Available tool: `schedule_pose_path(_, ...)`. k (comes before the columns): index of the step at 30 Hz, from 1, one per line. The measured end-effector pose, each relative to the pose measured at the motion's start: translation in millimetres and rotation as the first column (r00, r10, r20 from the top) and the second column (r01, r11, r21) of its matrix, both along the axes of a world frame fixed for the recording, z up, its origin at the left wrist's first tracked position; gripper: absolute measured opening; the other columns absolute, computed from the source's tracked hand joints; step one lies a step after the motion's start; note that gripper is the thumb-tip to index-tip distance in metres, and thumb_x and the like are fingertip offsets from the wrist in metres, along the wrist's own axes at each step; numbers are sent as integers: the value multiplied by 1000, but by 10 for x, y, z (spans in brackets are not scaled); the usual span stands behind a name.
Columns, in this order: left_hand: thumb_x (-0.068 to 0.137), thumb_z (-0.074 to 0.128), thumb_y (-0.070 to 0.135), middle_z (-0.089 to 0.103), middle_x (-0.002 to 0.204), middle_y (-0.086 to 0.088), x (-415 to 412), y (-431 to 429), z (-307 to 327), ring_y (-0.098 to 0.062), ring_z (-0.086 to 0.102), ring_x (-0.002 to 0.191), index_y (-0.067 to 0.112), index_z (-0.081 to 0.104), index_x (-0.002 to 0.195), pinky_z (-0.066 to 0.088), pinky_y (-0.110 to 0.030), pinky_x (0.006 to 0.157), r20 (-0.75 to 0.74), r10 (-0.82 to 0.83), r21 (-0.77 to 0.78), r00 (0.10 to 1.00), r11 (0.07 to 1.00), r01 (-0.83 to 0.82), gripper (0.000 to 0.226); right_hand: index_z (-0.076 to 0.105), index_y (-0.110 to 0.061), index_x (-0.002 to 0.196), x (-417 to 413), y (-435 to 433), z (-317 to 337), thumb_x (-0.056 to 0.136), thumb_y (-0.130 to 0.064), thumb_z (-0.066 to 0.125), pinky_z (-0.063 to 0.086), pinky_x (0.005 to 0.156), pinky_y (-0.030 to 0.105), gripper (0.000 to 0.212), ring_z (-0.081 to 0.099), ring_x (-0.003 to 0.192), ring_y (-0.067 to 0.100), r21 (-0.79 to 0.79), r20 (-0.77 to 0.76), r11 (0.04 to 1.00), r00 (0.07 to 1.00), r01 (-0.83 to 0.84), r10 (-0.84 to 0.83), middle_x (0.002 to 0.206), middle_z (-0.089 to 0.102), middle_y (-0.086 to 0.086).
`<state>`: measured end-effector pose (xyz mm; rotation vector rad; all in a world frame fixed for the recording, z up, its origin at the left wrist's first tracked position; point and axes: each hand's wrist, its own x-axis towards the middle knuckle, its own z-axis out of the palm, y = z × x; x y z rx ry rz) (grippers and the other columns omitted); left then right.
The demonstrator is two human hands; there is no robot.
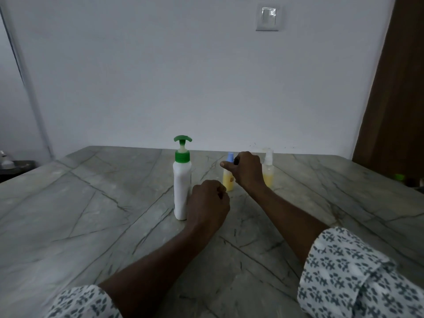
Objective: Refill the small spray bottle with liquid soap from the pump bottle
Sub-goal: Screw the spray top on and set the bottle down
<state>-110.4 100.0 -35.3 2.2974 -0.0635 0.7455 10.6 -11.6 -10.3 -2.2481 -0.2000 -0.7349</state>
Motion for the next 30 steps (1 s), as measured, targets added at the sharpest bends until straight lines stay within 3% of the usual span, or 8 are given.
schedule_pose_path(5,92,65,33,69,66,5,-163,-65,152,-1,52,49,16,74,82,42,-17,51,242,27,-14,970,1000,-25,21,55,-6,65,-45,-50,-13,71,-53,76,30,52,26,52,45,55,11,-9,7,1000,1000,-5,5,61,53,4)
schedule_pose_path(11,87,72,25,62,68,3,-341,72,417,-7,53,55,14,67,91,42,-23,51,512,214,-195,832,972,-129,13,57,1,74,-149,-126,-6,68,-54,77,36,63,36,59,50,71,23,-94,-79,995,997,-22,14,72,52,10)
schedule_pose_path(15,77,78,28,51,108,-5,-320,344,401,-14,49,93,10,46,121,42,-26,75,250,399,-466,882,848,-252,58,53,-1,81,-267,-192,25,69,-51,78,40,70,38,57,57,79,28,-132,-150,991,989,-36,16,80,60,17)
schedule_pose_path(17,72,81,34,42,128,-12,-310,423,317,-27,41,115,7,37,131,38,-34,86,30,363,-434,931,844,-314,79,47,-8,74,-332,-214,30,70,-48,78,38,66,37,51,57,72,27,-144,-162,989,987,-44,20,74,58,14)
schedule_pose_path(20,67,87,44,39,132,-17,-264,438,230,-33,41,121,3,34,135,43,-40,92,-130,286,-385,949,868,-314,95,41,-14,67,-454,-235,39,71,-44,79,31,53,29,48,48,60,18,-165,-185,984,982,-68,37,65,46,1)
schedule_pose_path(24,66,90,37,54,119,-14,-195,416,179,-28,56,105,6,46,120,54,-43,88,-114,209,-384,971,892,-237,76,58,-4,105,-618,-318,57,75,-41,78,51,73,38,51,64,81,27,-163,-216,981,974,-105,68,94,63,10)
schedule_pose_path(27,71,86,21,66,113,-13,-181,450,151,-22,58,89,4,57,115,50,-30,68,-56,212,-379,976,899,-217,55,60,1,105,-722,-408,25,76,-37,78,54,78,45,51,66,80,30,-123,-192,987,978,-105,80,95,66,14)
schedule_pose_path(30,73,83,13,70,110,-14,-173,469,155,-20,61,85,2,64,116,46,-26,66,-13,211,-355,977,913,-202,48,65,-4,104,-839,-406,49,76,-34,78,51,73,26,44,64,79,21,-34,-86,991,989,-127,123,93,68,9)
